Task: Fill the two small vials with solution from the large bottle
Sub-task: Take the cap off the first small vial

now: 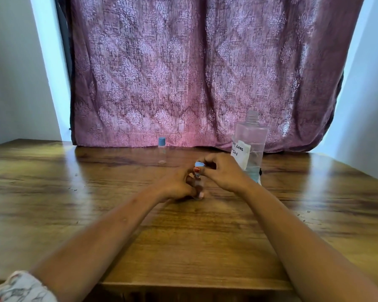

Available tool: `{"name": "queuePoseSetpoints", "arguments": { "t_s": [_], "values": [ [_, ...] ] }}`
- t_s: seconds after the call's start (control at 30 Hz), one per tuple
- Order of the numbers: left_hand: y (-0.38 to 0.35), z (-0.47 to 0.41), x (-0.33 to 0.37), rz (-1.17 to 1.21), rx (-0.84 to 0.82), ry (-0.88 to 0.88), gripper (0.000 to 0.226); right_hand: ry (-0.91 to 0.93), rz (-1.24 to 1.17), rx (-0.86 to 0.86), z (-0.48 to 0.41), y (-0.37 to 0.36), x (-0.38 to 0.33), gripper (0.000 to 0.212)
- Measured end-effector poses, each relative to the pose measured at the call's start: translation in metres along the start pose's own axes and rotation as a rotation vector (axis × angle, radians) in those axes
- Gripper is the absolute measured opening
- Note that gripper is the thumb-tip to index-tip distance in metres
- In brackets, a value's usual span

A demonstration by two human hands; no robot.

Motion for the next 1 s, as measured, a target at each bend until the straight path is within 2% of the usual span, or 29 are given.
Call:
{"name": "queuePoseSetpoints", "arguments": {
  "t_s": [0.1,0.2,0.37,0.53,0.67,0.77,0.87,0.93,1.0],
  "values": [
    [0.001,0.001,-0.002,0.009,-0.019,0.006,0.059,0.008,-0.007,-0.046,-0.002,-0.001,0.002,0.022],
    [0.001,0.002,-0.003,0.025,-0.033,0.015,0.064,0.007,-0.136,-0.152,0.0,-0.002,0.003,0.025],
    [-0.001,0.003,-0.002,0.061,-0.009,-0.005,0.064,0.01,-0.278,-0.279,0.01,-0.012,-0.01,0.042],
    [-0.001,0.005,0.006,-0.005,-0.012,-0.048,0.056,0.072,-0.371,-0.217,0.01,-0.021,-0.022,0.031],
    [-0.004,0.006,0.008,0.057,-0.013,-0.038,0.046,0.098,-0.394,-0.104,0.005,-0.015,-0.022,0.025],
    [-0.006,0.003,0.005,0.068,-0.019,-0.037,0.045,0.115,-0.314,-0.028,0.002,-0.009,-0.021,0.025],
    [-0.004,0.001,0.004,0.066,-0.009,-0.057,0.05,0.133,-0.014,0.087,0.0,-0.007,-0.015,0.013],
    [-0.004,0.002,0.005,0.072,0.002,-0.064,0.044,0.125,0.185,0.177,-0.002,-0.002,-0.012,0.022],
    [-0.006,0.003,0.003,0.101,-0.008,-0.055,0.044,0.085,0.221,0.217,-0.002,0.007,-0.01,0.028]
  ]
}}
Point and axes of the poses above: each hand's wrist, its own z-axis away from the middle knuckle, its own y-axis out of the back of the hand, x = y × z, the point moved 9 cm from there along -z, towards the middle knuckle, and after that the axes turned 10 degrees about -y, right-handed, at the moved point
